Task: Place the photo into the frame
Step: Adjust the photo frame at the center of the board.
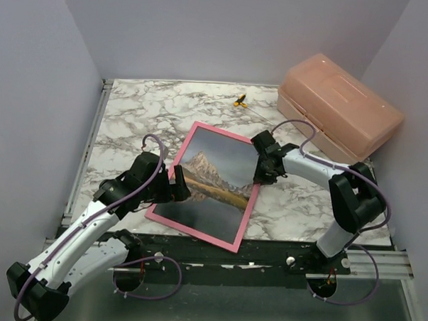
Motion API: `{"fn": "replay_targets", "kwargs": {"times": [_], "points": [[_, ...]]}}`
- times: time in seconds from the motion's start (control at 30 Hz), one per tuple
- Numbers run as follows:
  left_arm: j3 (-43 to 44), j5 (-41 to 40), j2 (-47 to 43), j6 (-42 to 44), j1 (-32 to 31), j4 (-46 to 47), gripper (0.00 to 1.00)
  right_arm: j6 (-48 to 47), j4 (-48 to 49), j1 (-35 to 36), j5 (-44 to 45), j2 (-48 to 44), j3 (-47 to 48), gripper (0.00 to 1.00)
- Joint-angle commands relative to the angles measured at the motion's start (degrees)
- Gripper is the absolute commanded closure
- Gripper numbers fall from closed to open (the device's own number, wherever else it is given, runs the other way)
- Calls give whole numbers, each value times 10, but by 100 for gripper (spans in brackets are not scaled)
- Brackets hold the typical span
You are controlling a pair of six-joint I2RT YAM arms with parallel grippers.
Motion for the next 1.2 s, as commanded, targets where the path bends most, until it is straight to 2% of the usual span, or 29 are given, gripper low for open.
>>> {"fn": "replay_targets", "kwargs": {"times": [0.0,0.1,0.27,0.5,0.53,0.6,0.67,0.73,1.0,1.17], "points": [[-24,2,21,26,37,6,2,-122,-42,1,123,58,59,99],[-39,-8,41,20,58,11,1,-167,-48,-6,154,101,109,99],[-50,-17,78,10,98,29,2,-186,-50,-21,200,148,170,96],[-78,14,134,10,121,108,2,-185,-68,-36,112,169,211,90],[-78,18,143,14,120,117,2,-179,-74,-37,102,170,213,73],[-80,24,159,20,121,134,2,-170,-74,-41,71,162,200,57],[-78,22,177,19,122,142,2,-160,-61,-48,37,144,179,48],[-78,27,192,20,122,153,2,-150,-46,-56,7,122,155,45],[-91,57,246,20,122,200,3,-115,16,-72,-116,50,57,44],[-100,90,275,17,121,238,4,-96,38,-76,-141,23,16,43]]}}
